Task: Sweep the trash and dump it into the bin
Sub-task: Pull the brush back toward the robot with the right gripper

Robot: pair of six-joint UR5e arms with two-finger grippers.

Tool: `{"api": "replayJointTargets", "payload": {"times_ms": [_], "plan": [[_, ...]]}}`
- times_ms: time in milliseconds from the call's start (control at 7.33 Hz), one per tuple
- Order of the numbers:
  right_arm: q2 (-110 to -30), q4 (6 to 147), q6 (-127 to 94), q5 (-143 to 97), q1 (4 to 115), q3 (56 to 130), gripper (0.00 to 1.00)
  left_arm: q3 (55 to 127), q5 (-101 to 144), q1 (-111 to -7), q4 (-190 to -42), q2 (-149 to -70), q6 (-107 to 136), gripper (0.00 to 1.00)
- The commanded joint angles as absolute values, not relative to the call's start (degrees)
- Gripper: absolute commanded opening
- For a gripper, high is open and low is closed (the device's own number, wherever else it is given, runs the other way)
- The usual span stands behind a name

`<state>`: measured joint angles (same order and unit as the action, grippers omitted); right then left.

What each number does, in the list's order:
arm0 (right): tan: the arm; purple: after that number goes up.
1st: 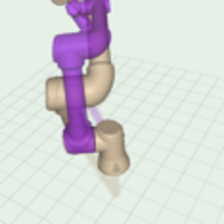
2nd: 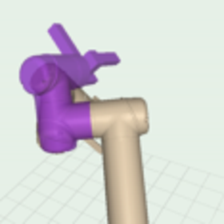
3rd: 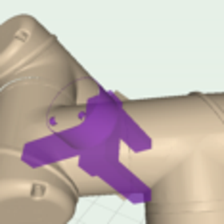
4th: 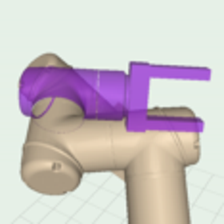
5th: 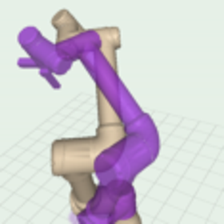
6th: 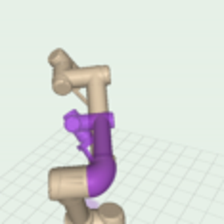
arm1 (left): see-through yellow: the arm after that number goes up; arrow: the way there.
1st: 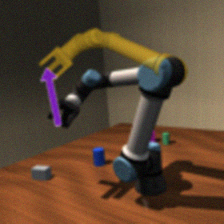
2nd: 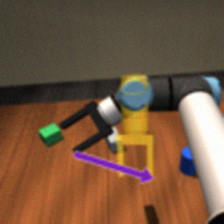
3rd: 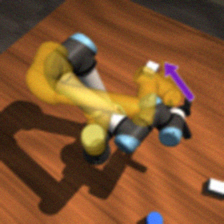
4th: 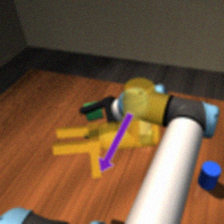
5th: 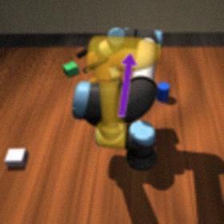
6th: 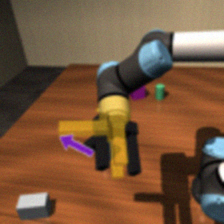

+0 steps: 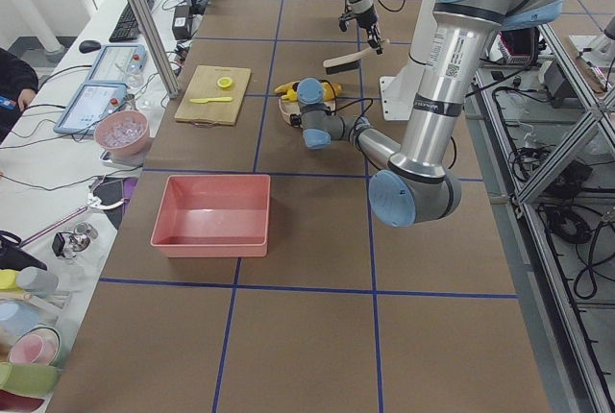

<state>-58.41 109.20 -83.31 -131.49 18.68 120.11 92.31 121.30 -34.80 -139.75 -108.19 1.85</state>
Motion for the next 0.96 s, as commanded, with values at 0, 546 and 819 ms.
{"api": "replayJointTargets", "payload": {"times_ms": [0, 546, 819], "plan": [[-57.1, 109.2, -81.1, -133.7, 18.6, 118.9, 0.0, 92.2, 121.3, -34.8, -139.7, -108.2, 1.8, 0.97], [-53.9, 108.8, -77.3, -135.0, 19.5, 113.5, 0.0, 92.1, 121.3, -34.5, -139.6, -108.2, 1.8, 0.98], [-47.6, 108.5, -77.3, -138.2, 22.8, 106.7, 0.0, 92.2, 121.3, -34.5, -139.6, -108.2, 1.9, 0.98]]}}
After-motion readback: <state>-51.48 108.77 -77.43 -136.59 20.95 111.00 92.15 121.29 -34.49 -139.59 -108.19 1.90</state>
